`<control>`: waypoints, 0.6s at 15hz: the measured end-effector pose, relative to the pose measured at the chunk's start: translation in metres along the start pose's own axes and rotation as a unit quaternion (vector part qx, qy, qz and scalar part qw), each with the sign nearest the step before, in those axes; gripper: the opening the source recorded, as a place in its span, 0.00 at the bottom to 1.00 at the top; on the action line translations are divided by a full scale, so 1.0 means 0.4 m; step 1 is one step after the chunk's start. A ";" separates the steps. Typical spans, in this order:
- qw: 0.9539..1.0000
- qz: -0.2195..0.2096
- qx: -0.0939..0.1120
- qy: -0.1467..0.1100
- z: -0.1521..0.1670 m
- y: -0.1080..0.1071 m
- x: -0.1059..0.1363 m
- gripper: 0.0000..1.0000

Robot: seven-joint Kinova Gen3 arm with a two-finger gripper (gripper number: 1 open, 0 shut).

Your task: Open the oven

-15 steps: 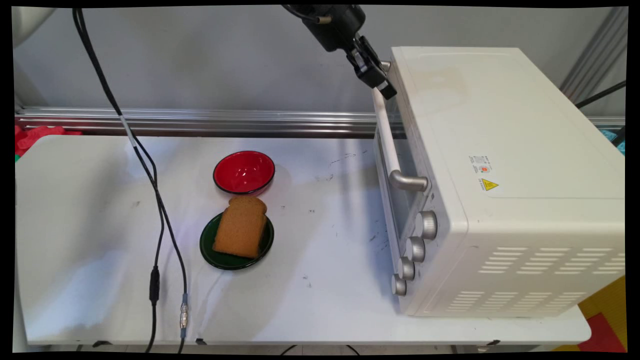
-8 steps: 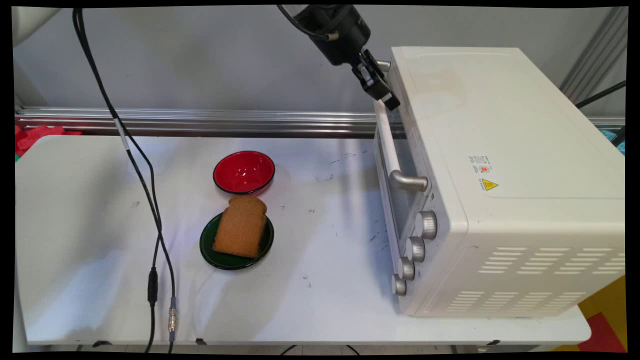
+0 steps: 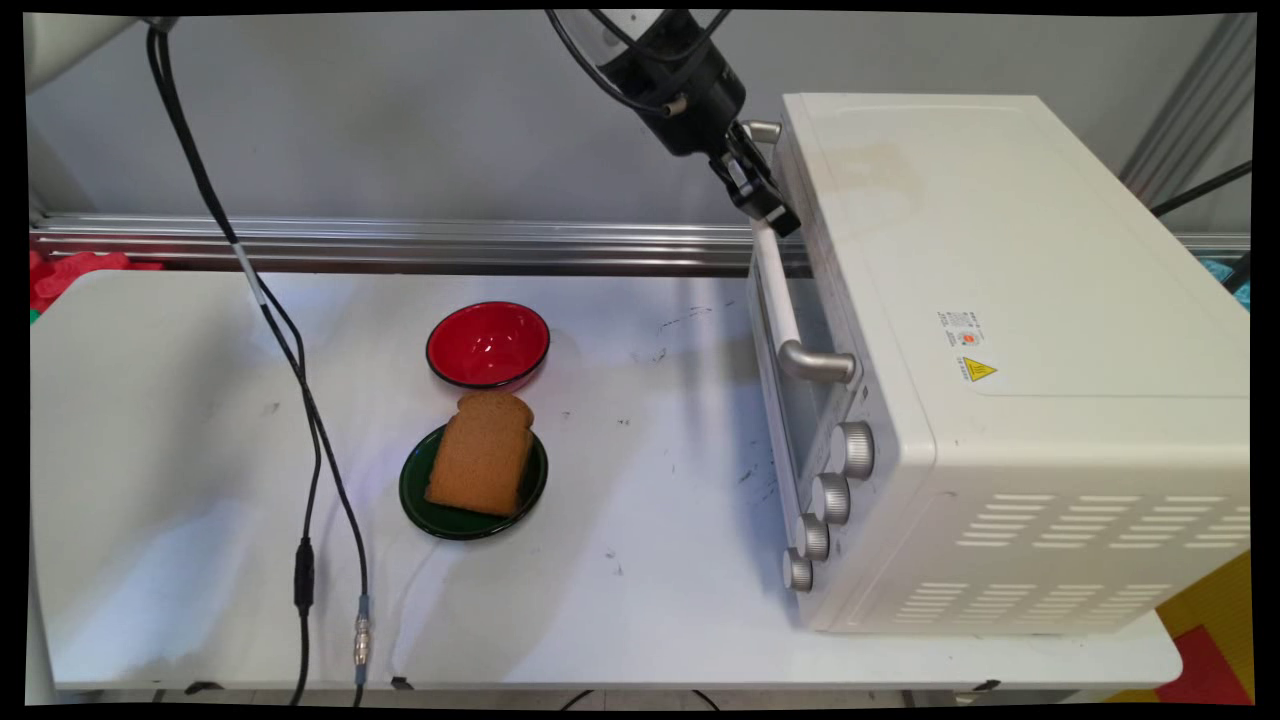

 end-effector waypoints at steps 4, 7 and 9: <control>1.000 0.002 0.010 -0.003 0.009 -0.001 -0.016 0.00; 1.000 0.002 0.016 -0.012 -0.001 0.002 -0.038 0.00; 1.000 0.002 0.019 -0.024 -0.018 0.007 -0.064 0.00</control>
